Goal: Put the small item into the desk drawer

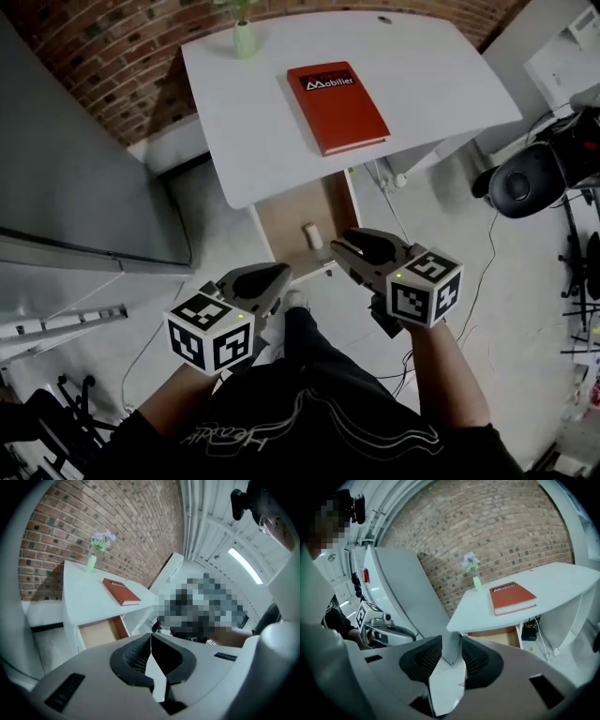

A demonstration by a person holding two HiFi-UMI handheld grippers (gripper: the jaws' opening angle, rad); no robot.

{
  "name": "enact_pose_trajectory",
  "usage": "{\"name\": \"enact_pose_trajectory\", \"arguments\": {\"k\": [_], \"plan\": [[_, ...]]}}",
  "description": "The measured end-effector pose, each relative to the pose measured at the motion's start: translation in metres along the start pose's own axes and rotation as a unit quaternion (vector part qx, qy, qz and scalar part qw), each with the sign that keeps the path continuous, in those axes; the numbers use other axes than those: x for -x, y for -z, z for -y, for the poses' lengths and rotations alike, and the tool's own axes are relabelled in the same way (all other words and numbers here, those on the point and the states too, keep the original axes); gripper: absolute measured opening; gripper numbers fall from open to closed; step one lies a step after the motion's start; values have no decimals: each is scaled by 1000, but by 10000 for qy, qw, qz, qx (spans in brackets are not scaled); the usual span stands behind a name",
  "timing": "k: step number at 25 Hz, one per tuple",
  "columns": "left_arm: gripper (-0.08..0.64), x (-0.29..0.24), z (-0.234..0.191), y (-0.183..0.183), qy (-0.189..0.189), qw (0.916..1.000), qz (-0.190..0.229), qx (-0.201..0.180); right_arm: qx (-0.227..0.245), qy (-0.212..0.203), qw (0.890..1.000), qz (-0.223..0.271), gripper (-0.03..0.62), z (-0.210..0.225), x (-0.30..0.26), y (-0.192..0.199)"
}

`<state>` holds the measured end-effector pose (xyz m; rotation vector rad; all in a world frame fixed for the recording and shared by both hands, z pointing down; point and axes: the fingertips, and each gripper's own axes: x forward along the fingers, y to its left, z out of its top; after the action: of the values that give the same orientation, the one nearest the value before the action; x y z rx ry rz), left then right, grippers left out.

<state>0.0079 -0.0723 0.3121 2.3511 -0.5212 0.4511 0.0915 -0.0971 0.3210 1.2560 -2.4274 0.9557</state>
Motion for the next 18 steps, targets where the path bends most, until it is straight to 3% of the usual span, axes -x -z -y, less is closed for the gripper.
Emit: {"name": "enact_pose_trajectory", "arguments": {"k": [3, 7, 14, 18], "plan": [[21, 30, 37, -15, 172, 9994, 238, -194, 201, -239, 9986, 434, 123, -52, 39, -18], [22, 76, 80, -32, 298, 9967, 622, -428, 568, -913, 9880, 1104, 82, -133, 88, -34], [21, 141, 166, -46, 727, 9874, 938, -1049, 771, -770, 9751, 1933, 58, -203, 177, -41], [21, 169, 193, -67, 818, 9784, 1193, -1475, 1136, -708, 9685, 2099, 55, -233, 204, -52]]}}
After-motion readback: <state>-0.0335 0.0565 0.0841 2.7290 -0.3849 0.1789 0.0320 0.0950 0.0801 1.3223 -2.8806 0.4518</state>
